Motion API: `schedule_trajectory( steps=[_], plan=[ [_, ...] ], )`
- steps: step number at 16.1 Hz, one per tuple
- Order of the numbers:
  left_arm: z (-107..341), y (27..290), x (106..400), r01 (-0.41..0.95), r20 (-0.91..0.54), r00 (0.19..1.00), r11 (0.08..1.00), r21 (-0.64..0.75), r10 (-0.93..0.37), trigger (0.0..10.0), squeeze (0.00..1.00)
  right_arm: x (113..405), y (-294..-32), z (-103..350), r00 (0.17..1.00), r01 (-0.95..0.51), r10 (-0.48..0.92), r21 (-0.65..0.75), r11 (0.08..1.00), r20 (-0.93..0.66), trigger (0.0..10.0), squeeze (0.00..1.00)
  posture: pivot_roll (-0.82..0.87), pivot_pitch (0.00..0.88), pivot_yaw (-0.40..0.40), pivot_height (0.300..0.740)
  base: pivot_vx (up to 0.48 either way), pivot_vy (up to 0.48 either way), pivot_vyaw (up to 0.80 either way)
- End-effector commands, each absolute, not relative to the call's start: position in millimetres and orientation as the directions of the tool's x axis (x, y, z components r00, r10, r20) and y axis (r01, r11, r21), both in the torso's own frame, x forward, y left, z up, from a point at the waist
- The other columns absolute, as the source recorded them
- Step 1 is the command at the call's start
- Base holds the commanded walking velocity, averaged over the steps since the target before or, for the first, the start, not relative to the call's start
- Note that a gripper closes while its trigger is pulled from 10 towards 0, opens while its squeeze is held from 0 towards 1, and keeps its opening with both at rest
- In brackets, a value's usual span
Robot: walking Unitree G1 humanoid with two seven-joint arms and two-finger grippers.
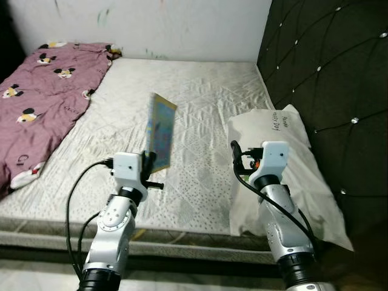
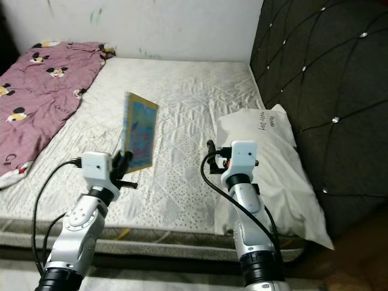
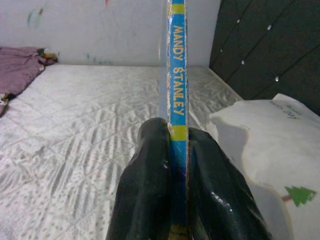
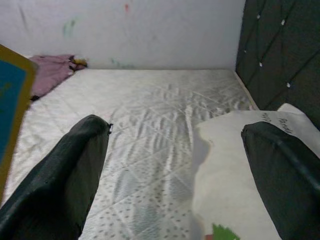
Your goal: Clean up the room
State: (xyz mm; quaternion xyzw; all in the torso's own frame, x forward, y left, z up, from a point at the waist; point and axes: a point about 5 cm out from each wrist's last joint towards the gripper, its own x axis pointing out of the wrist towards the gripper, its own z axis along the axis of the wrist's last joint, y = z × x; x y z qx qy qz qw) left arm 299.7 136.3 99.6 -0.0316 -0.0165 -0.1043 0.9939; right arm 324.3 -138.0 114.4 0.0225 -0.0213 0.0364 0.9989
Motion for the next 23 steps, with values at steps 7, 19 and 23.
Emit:
schedule_trajectory(
  steps=[7, 19, 23],
  plan=[
    [111.9, 130.9, 301.9, 0.245, 0.096, 0.966, 0.968, -0.06, -0.238, 10.0, 0.0, 327.3, -139.4, 115.6, 0.997, -0.065, 0.063, 0.03, 0.997, 0.047, 10.0, 0.0, -0.05, 0.02, 0.008, 0.74, 0.369, 0.0, 0.0],
    [109.1, 129.2, 304.2, 0.229, 0.075, 0.972, 0.969, -0.092, -0.222, 10.0, 0.0, 327.8, -139.7, 112.4, 0.997, -0.065, 0.063, 0.033, 0.997, 0.039, 10.0, 0.0, -0.05, 0.006, 0.01, 0.74, 0.021, 0.16, 0.0],
    [110.1, 127.5, 304.4, 0.235, 0.076, 0.97, 0.969, -0.078, -0.229, 10.0, 0.0, 327.6, -141.0, 111.2, 0.997, -0.065, 0.064, 0.034, 0.997, 0.034, 10.0, 0.0, -0.05, 0.006, 0.009, 0.74, 0.0, 0.48, 0.0]
  ],
)
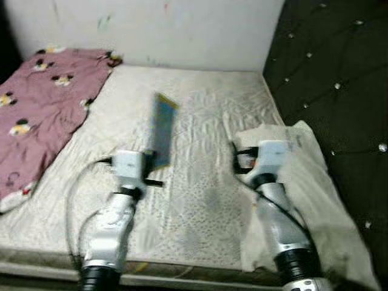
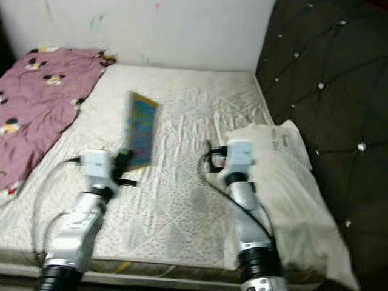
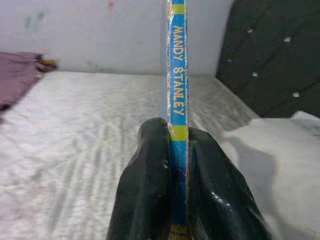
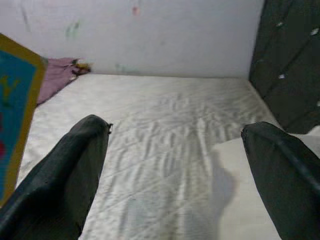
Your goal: Clean up the room
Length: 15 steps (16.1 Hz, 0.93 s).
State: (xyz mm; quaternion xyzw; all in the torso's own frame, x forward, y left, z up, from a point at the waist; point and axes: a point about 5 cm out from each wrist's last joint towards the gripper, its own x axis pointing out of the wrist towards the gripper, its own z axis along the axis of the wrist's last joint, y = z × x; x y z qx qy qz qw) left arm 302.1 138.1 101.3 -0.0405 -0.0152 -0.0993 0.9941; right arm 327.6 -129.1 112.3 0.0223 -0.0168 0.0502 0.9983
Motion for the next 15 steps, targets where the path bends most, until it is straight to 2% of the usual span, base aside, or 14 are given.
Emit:
schedule_trajectory(
  steps=[1, 2, 9, 13, 15],
  plan=[
    [110.7, 127.1, 304.6, 0.232, 0.081, 0.971, 0.969, -0.082, -0.225, 10.0, 0.0, 327.7, -141.0, 111.3, 0.997, -0.065, 0.064, 0.034, 0.997, 0.034, 10.0, 0.0, -0.05, 0.006, 0.009, 0.74, 0.0, 0.0, 0.0],
    [112.2, 126.5, 304.4, 0.237, 0.093, 0.968, 0.97, -0.056, -0.232, 10.0, 0.0, 327.7, -141.3, 111.3, 0.997, -0.065, 0.064, 0.034, 0.997, 0.034, 10.0, 0.0, -0.05, 0.006, 0.01, 0.74, 0.0, 0.0, 0.0],
    [110.6, 117.2, 303.2, 0.251, 0.086, 0.966, 0.963, -0.1, -0.243, 10.0, 0.0, 324.6, -138.7, 109.5, 0.997, -0.073, 0.072, 0.029, 0.997, 0.039, 10.0, 0.0, -0.06, 0.0, 0.013, 0.74, 0.0, 0.0, 0.0],
    [109.9, 128.6, 302.4, 0.202, 0.085, 0.978, 0.966, -0.163, -0.191, 10.0, 0.0, 326.8, -146.1, 107.0, 0.997, -0.082, 0.081, 0.016, 0.997, 0.019, 10.0, 0.0, -0.06, 0.0, -0.008, 0.74, 0.0, 0.0, 0.0],
    [102.2, 138.0, 297.7, 0.148, 0.03, 0.989, 0.956, -0.253, -0.145, 10.0, 0.0, 323.4, -144.9, 107.7, 0.995, -0.098, 0.097, 0.014, 0.995, 0.023, 10.0, 0.0, -0.05, 0.0, -0.02, 0.74, 0.0, 0.0, 0.0]
  ],
)
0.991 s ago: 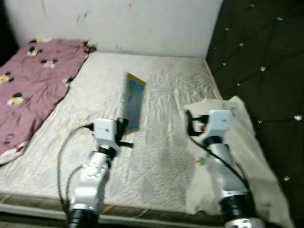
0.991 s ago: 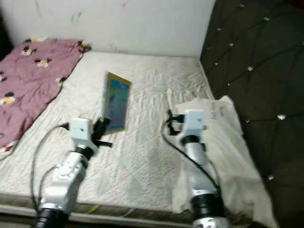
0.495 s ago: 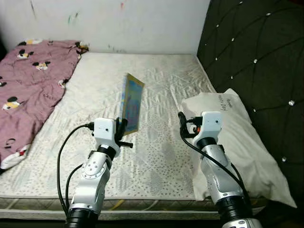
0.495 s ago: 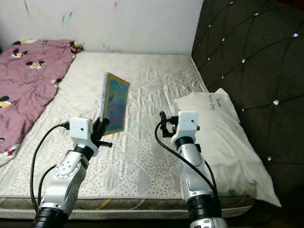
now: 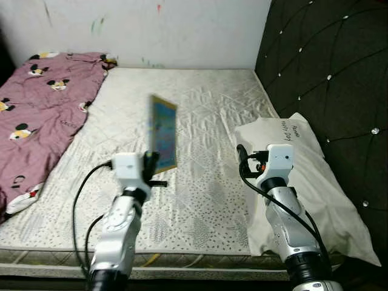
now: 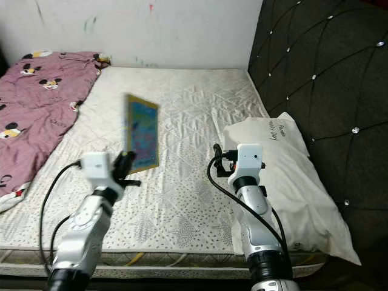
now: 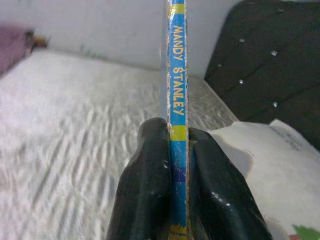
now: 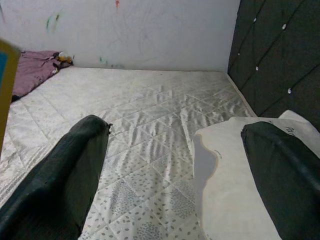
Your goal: Clean up the room
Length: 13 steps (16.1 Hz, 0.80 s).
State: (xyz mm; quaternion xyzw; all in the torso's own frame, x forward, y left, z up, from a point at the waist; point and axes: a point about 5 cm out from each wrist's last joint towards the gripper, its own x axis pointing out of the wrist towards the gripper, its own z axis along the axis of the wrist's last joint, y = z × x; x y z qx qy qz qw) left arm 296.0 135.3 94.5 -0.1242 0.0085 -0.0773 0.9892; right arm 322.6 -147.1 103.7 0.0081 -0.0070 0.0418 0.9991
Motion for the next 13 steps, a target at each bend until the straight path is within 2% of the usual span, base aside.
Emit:
schedule_trajectory(
  steps=[1, 3, 5, 7, 9, 13],
  plan=[
    [98.3, 137.1, 294.9, 0.162, 0.002, 0.985, 0.933, -0.32, -0.17, 10.0, 0.0, 321.4, -145.0, 106.9, 0.995, -0.097, 0.097, 0.013, 0.995, 0.023, 10.0, 0.0, -0.04, 0.0, -0.023, 0.74, 0.0, 0.0, 0.0],
    [91.7, 125.6, 286.6, 0.225, -0.057, 0.956, 0.839, -0.496, -0.289, 10.0, 0.0, 314.1, -146.2, 102.2, 0.996, -0.086, 0.086, 0.023, 0.996, 0.006, 10.0, 0.0, -0.04, 0.0, -0.032, 0.74, 0.0, 0.0, 0.0],
    [84.5, 108.6, 278.4, 0.275, -0.128, 0.904, 0.783, -0.558, -0.409, 10.0, 0.0, 304.6, -140.9, 95.4, 0.992, -0.123, 0.123, 0.02, 0.992, -0.022, 10.0, 0.0, -0.05, 0.021, -0.048, 0.74, 0.0, 0.0, 0.0],
    [84.7, 94.7, 266.3, 0.327, -0.138, 0.857, 0.731, -0.599, -0.497, 10.0, 0.0, 297.5, -139.3, 91.9, 0.99, -0.136, 0.136, 0.013, 0.991, -0.042, 10.0, 0.0, -0.05, 0.051, -0.058, 0.74, 0.0, 0.0, 0.0],
    [87.5, 90.5, 252.6, 0.344, -0.16, 0.816, 0.688, -0.639, -0.556, 10.0, 0.0, 292.1, -140.3, 90.2, 0.989, -0.137, 0.137, 0.007, 0.991, -0.06, 10.0, 0.0, -0.05, 0.086, -0.048, 0.74, 0.0, 0.0, 0.0],
    [83.2, 97.6, 240.6, 0.385, -0.228, 0.773, 0.723, -0.574, -0.592, 10.0, 0.0, 288.6, -141.6, 89.0, 0.991, -0.108, 0.109, 0.02, 0.994, -0.073, 10.0, 0.0, -0.04, 0.106, -0.03, 0.74, 0.0, 0.0, 0.0]
  ],
)
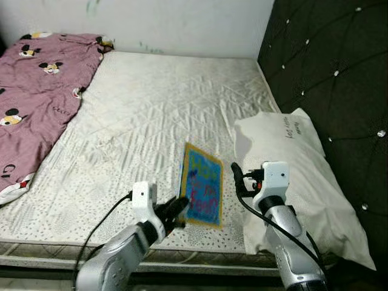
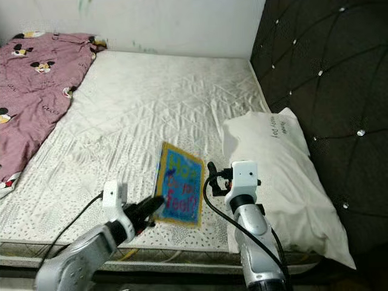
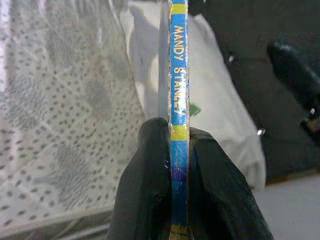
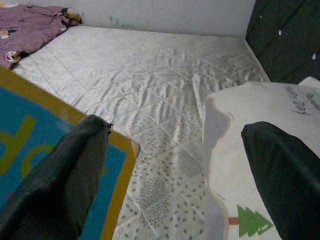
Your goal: Clean up the room
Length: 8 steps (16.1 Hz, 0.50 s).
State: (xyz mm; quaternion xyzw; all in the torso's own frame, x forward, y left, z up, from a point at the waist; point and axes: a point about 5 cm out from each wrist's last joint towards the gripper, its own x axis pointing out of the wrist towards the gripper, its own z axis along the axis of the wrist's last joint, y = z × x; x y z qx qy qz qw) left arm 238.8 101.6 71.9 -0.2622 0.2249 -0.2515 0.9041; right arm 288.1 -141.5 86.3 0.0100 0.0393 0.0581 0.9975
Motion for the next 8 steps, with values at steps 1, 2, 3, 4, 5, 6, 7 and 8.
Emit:
schedule_trajectory(
  steps=[1, 2, 3, 4, 5, 6, 7, 8],
  plan=[
    [83.7, 101.6, 242.7, 0.359, -0.232, 0.791, 0.736, -0.574, -0.566, 10.0, 0.0, 288.2, -140.3, 89.0, 0.991, -0.109, 0.111, 0.032, 0.994, -0.074, 10.0, 0.0, -0.03, 0.109, -0.026, 0.74, 0.0, 0.0, 0.0],
    [84.2, 104.4, 242.9, 0.344, -0.236, 0.798, 0.741, -0.577, -0.554, 10.0, 0.0, 287.7, -138.9, 89.3, 0.991, -0.111, 0.113, 0.037, 0.993, -0.075, 10.0, 0.0, -0.03, 0.112, -0.024, 0.74, 0.0, 0.0, 0.0],
    [85.2, 110.5, 244.5, 0.329, -0.237, 0.822, 0.771, -0.545, -0.518, 10.0, 0.0, 287.5, -138.0, 88.5, 0.99, -0.109, 0.113, 0.043, 0.993, -0.085, 10.0, 0.0, -0.02, 0.118, -0.022, 0.74, 0.0, 0.0, 0.0],
    [83.0, 117.6, 246.5, 0.308, -0.236, 0.843, 0.794, -0.524, -0.483, 10.0, 0.0, 287.5, -137.8, 88.6, 0.99, -0.107, 0.11, 0.046, 0.993, -0.083, 10.0, 0.0, -0.02, 0.122, -0.021, 0.74, 0.0, 0.0, 0.0],
    [79.5, 123.5, 246.2, 0.292, -0.256, 0.844, 0.806, -0.515, -0.47, 10.0, 0.0, 287.1, -137.9, 88.3, 0.991, -0.1, 0.104, 0.051, 0.994, -0.084, 10.0, 0.0, -0.02, 0.128, -0.021, 0.74, 0.0, 0.0, 0.0],
    [77.9, 126.0, 245.5, 0.289, -0.266, 0.84, 0.806, -0.517, -0.472, 10.0, 0.0, 286.7, -138.7, 86.9, 0.991, -0.091, 0.096, 0.055, 0.994, -0.09, 10.0, 0.0, -0.01, 0.133, -0.021, 0.74, 0.0, 0.0, 0.0],
    [77.8, 127.4, 245.3, 0.286, -0.27, 0.839, 0.805, -0.519, -0.472, 10.0, 0.0, 286.4, -138.6, 85.3, 0.991, -0.086, 0.092, 0.059, 0.995, -0.096, 10.0, 0.0, -0.01, 0.133, -0.02, 0.74, 0.0, 0.0, 0.0],
    [79.7, 127.1, 245.7, 0.291, -0.267, 0.838, 0.805, -0.518, -0.475, 10.0, 0.0, 286.7, -137.6, 84.9, 0.991, -0.085, 0.091, 0.065, 0.994, -0.097, 10.0, 0.0, -0.01, 0.13, -0.019, 0.74, 0.0, 0.0, 0.0]
  ],
)
